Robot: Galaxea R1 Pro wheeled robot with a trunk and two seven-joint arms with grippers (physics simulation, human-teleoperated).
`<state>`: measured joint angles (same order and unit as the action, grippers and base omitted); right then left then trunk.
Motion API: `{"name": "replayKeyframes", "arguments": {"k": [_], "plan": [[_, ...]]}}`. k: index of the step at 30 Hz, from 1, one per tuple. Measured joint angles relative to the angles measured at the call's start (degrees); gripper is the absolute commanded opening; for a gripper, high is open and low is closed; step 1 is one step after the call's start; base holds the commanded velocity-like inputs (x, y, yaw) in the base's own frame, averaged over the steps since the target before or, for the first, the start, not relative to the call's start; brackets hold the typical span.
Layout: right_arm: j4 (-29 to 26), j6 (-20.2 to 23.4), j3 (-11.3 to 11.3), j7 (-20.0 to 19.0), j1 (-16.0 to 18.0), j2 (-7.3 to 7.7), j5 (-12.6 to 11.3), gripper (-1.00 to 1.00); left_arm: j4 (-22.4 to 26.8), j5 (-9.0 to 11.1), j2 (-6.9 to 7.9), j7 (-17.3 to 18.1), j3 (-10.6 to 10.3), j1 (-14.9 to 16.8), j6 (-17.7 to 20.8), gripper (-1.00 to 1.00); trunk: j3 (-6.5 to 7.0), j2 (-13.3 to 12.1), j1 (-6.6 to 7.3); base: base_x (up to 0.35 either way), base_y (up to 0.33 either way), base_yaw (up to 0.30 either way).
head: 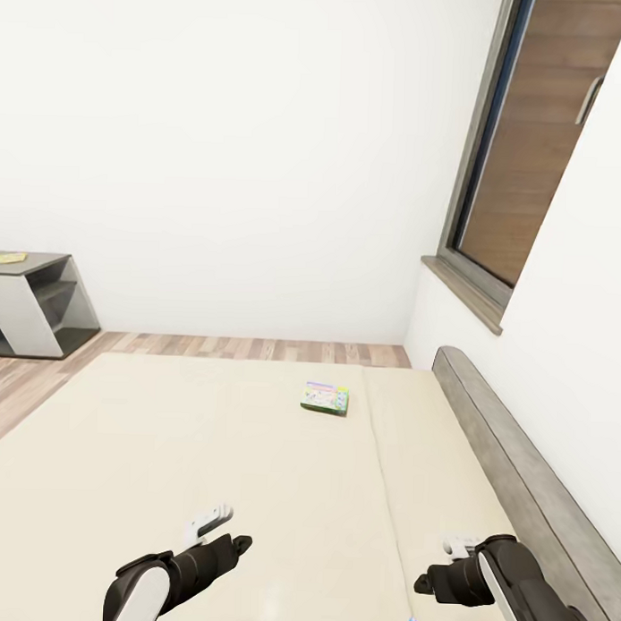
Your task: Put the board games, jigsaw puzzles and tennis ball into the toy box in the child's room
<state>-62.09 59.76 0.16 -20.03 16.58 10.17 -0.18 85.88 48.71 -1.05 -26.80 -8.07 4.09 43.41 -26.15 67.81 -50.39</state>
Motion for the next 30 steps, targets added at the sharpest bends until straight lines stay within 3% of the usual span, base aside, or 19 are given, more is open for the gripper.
{"name": "replayKeyframes", "arguments": {"k": [12,30], "plan": [[0.0,0.0,0.0,0.0,-0.1,-0.05,0.1,1.00,0.0,0.0,0.00,-0.2,0.0,0.0,0.0,1.00,1.03,-4.8,2.64,0.000,0.000,0.000],[0.0,0.0,0.0,0.0,-0.2,-0.09,0.1,1.00,0.0,0.0,-0.08,-0.2,-0.1,0.0,0.0,1.00,-0.64,-4.8,2.64,0.000,0.000,0.000]]}}
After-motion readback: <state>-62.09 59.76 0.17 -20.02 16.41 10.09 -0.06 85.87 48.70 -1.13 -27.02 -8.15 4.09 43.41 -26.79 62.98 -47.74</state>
